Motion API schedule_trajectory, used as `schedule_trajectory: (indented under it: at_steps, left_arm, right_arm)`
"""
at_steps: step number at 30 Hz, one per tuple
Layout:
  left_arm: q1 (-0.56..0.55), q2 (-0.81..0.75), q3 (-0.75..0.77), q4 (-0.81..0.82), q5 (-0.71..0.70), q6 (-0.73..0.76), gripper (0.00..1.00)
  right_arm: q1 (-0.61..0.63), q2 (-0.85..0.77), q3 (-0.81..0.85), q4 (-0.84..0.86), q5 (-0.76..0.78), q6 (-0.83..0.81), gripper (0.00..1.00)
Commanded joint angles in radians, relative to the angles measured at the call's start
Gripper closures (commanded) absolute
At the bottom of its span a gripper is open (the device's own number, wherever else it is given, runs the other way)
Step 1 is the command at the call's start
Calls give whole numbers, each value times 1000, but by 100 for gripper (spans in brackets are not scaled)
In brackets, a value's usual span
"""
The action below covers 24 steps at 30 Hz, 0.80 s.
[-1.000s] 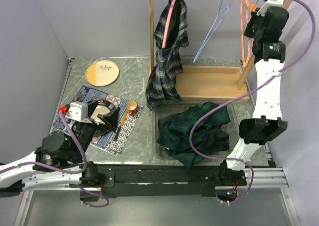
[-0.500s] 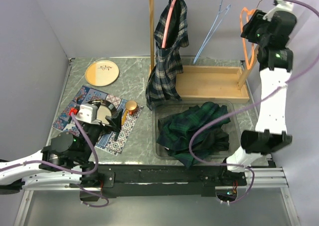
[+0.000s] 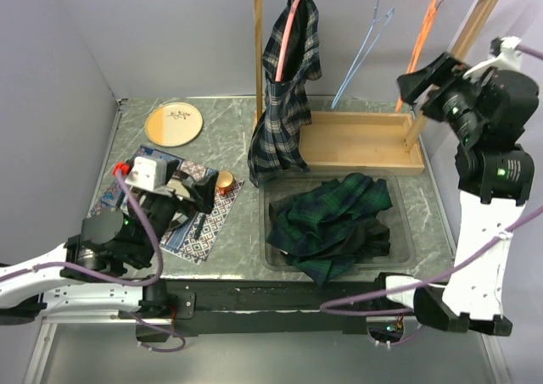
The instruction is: Remove the skirt from the hanger
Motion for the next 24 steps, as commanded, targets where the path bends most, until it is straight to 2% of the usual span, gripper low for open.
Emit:
schedule_trajectory:
  at_steps: [1,4,5,8,11,15,17,21,22,24]
  left_arm:
    - [35,139,140,-12,70,41,1]
    - [160,245,237,-61,189,-38,1]
    - [240,270,257,-75,226,-80,2]
    - [329,360,330,-98,303,-124,3]
    - [368,414,369,-60,351,-115,1]
    - [446,573,594,-162,400,-172,4]
    - [463,627,659,-207,426,-210,7]
    - [481,626,647,-135,515,-215,6]
    - [494,629,643,-124,506,-197,7]
    - [503,661,661,-121,407,-180,16]
  right_arm:
    - [114,-74,6,13,-66,101,14]
    - [214,-123,-6,55,-46,153,15]
    - [231,-150,-41,74,-51,179,16]
    - [283,-202,-125,151,-51,227,17]
    - [315,-227,-161,180,-72,281,18]
    - [436,-219,-170,209,-74,296,19]
    - [487,-190,-141,194,-40,299,18]
    - [521,-150,-109,200,-42,312,19]
    - [527,-141,-82,194,-37,313,18]
    - [542,-140,-81,226,-37,313,18]
